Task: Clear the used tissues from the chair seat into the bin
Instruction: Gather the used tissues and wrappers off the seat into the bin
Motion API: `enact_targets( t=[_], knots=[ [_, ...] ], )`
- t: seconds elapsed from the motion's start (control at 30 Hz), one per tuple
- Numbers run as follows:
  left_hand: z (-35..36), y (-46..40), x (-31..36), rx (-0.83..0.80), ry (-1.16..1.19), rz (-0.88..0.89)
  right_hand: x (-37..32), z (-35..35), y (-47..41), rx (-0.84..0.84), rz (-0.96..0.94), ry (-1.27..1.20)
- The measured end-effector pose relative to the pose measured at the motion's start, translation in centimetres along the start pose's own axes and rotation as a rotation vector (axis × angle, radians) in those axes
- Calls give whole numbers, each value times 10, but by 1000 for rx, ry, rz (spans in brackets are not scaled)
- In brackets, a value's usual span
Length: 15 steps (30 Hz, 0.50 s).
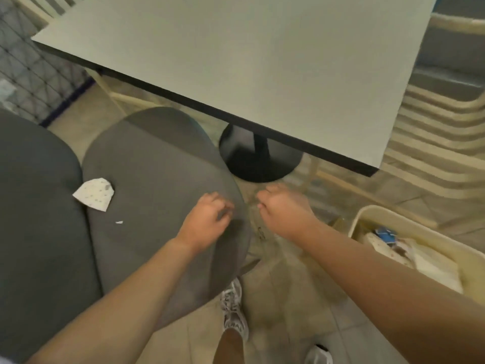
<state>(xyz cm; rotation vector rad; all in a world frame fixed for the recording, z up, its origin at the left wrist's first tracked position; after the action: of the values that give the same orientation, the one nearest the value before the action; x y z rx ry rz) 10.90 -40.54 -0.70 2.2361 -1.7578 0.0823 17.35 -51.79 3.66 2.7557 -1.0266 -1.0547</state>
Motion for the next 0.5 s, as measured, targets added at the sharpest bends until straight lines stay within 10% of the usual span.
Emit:
enact_targets(
  t=[0.5],
  knots=[
    [5, 49, -318, 84, 110, -585, -196, 167, -234, -314, -246, -35]
  ],
)
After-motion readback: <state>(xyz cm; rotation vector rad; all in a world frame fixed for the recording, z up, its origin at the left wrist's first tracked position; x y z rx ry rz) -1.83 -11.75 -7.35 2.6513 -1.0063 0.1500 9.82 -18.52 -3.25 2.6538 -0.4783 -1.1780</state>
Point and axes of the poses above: each hand's wrist, its own y-axis away from the middle knuckle, its own z-axis out of the palm, x = y × z, the point moved 10 cm from there along -y, towards the middle knuckle, and after that the axes turned 15 degrees about -y, right-handed, at the moved point
